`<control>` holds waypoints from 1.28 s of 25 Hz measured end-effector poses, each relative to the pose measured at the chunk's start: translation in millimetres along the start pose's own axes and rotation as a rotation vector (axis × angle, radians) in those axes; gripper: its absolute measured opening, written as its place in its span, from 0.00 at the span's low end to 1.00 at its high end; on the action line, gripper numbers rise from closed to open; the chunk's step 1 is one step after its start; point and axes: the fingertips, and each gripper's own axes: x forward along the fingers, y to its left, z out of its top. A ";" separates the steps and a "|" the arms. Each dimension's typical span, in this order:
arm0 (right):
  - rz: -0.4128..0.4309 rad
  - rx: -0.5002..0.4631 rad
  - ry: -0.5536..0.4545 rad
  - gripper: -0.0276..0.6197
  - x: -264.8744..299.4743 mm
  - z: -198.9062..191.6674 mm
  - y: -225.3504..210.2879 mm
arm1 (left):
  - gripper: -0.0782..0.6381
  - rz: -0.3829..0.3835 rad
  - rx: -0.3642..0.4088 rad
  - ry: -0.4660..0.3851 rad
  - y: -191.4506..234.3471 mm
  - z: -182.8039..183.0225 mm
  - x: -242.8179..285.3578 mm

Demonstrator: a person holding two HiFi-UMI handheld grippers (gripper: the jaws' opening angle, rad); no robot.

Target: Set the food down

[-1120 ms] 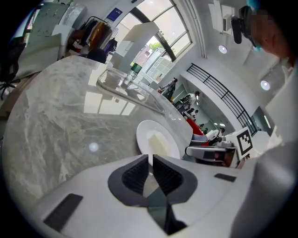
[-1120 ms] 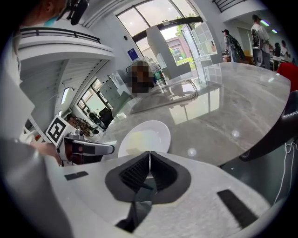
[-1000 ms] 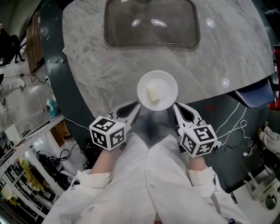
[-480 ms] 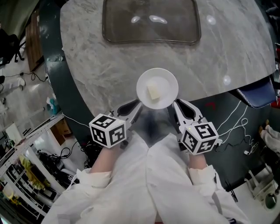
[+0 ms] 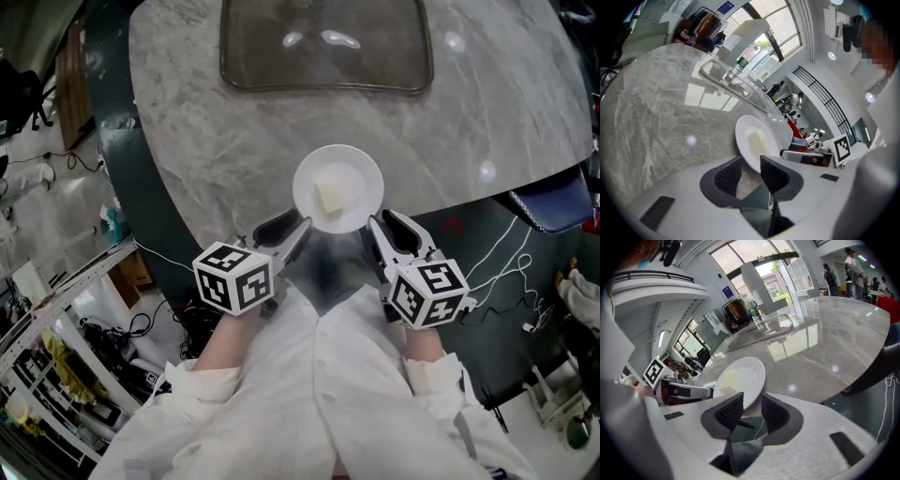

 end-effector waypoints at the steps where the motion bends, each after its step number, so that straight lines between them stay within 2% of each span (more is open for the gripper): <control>1: 0.000 0.001 0.003 0.16 0.8 -0.7 -0.4 | 0.27 0.003 -0.003 -0.003 0.5 0.5 0.4; 23: 0.003 0.010 0.043 0.16 11.7 -2.3 -4.4 | 0.25 0.056 -0.044 -0.012 6.9 2.4 2.2; 32: 0.029 0.066 -0.001 0.14 14.8 3.3 -5.3 | 0.22 0.071 -0.082 -0.019 11.4 5.3 3.5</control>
